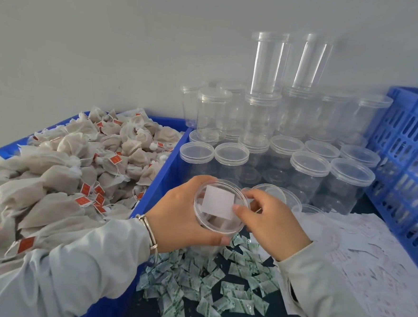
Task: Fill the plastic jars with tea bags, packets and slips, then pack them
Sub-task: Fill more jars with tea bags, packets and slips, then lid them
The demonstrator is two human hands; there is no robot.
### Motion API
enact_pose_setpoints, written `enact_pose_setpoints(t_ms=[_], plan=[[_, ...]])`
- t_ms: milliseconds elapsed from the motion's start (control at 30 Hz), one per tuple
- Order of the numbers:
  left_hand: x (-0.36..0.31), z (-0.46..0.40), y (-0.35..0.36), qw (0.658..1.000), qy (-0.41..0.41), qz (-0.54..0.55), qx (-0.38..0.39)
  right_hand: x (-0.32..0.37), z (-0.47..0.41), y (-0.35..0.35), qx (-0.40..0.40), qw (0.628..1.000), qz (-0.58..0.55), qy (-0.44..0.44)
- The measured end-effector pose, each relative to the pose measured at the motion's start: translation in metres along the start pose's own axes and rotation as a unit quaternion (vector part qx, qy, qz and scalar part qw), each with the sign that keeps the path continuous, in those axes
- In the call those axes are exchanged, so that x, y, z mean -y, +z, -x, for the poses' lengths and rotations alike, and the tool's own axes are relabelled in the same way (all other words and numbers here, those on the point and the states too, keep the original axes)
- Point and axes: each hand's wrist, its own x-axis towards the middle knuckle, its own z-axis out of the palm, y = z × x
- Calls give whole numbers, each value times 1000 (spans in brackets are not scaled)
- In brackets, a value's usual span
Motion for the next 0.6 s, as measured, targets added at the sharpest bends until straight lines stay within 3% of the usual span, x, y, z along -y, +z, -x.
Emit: enact_pose_setpoints(t_ms=[233, 467, 600], plan=[[-3, 4, 1, 999, 34, -12, 31, 8, 3, -6, 89, 994, 45, 48], [-6, 5, -1, 997, 52, 57, 0, 19, 11, -21, 50, 998, 29, 32], [-9, 8, -4, 985, 95, 141, -24, 25, 23, -28, 35, 997, -58, 20]])
